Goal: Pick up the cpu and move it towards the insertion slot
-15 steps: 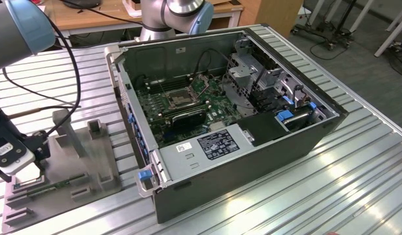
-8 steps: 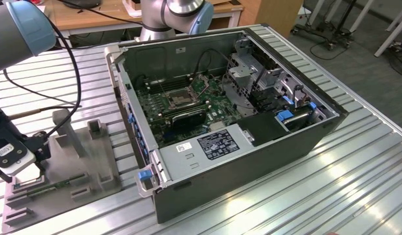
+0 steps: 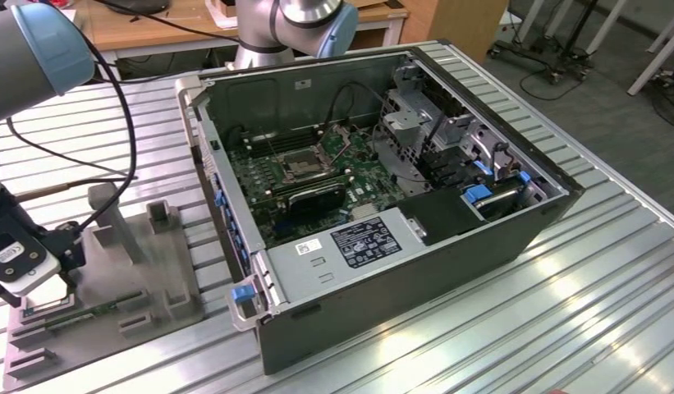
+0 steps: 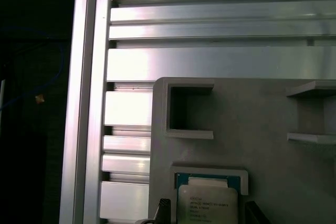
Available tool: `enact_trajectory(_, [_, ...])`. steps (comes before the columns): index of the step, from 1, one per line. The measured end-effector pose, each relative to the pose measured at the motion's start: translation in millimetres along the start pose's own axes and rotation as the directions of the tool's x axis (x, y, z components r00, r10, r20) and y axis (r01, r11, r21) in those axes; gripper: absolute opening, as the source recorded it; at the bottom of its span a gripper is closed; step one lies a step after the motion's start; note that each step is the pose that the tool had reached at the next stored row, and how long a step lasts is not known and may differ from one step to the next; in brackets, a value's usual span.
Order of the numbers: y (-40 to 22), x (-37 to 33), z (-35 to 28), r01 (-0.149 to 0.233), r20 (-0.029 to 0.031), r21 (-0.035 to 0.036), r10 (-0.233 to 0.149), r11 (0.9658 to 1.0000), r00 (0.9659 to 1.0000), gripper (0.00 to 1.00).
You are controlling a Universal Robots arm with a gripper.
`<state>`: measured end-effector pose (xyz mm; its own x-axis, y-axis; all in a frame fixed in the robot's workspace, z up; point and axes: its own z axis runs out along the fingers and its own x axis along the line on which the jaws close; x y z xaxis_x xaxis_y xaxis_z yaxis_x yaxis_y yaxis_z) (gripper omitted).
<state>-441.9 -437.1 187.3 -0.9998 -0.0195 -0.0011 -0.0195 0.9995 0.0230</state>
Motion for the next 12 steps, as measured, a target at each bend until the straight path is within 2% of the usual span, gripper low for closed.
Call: enact_trajectory(12, [0.0, 0.0, 1.7, 0.000, 0.0000, 0.0000, 0.000, 1.0000, 1.0000, 0.65])
